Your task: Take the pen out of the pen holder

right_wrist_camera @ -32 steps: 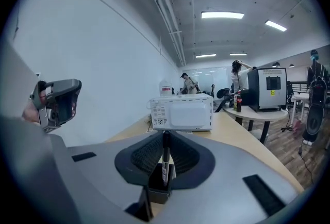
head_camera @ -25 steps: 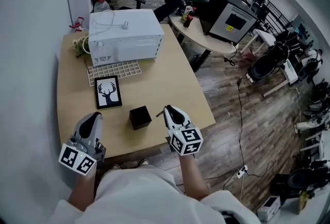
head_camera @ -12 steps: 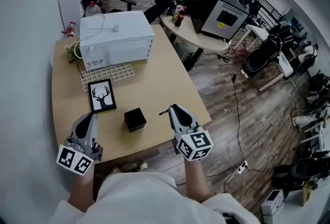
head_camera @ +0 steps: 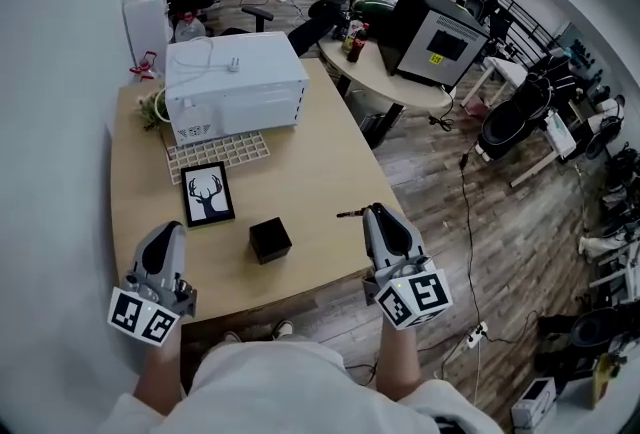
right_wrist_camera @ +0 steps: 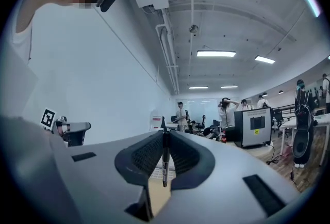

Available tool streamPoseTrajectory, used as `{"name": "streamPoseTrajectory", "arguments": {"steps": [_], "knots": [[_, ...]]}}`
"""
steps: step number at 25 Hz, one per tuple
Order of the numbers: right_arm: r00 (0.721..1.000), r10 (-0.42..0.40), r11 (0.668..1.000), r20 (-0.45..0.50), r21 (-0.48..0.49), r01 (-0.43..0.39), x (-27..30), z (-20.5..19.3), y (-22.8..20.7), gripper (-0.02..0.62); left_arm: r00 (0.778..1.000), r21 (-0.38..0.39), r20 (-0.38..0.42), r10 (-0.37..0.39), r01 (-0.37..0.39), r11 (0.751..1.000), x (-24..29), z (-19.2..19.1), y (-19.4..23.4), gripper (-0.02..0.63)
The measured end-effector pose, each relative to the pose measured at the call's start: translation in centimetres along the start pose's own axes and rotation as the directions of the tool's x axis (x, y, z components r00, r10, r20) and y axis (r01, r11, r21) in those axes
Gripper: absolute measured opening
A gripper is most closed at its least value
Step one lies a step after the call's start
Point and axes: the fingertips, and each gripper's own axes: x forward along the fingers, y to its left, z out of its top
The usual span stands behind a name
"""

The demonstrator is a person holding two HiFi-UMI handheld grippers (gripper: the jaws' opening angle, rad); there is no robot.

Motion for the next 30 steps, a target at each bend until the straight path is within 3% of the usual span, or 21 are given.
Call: {"name": "streamPoseTrajectory", "arguments": {"steps": [16, 24, 30], "knots": [[0.995, -0.060, 0.996, 0.076, -0.055, 0.064, -4.2, 4.2, 0.1, 0.041, 0.994, 0.078, 0.046, 0.096, -0.100, 0.992, -4.8, 4.6, 3.0, 0.014], [0.995, -0.094, 0.994, 0.039, -0.059, 0.097, -5.5, 3.5, 1.9, 0.041, 0.984, 0.097, 0.042, 0.175, -0.179, 0.979, -9.3, 6.5, 5.3, 0.014], [0.996, -0.091, 0.995, 0.012, -0.050, 0.092, -5.2, 2.8, 4.4, 0.041, 0.982, 0.084, 0.009, 0.191, -0.191, 0.978, -11.6, 5.9, 6.8, 0.014]]}}
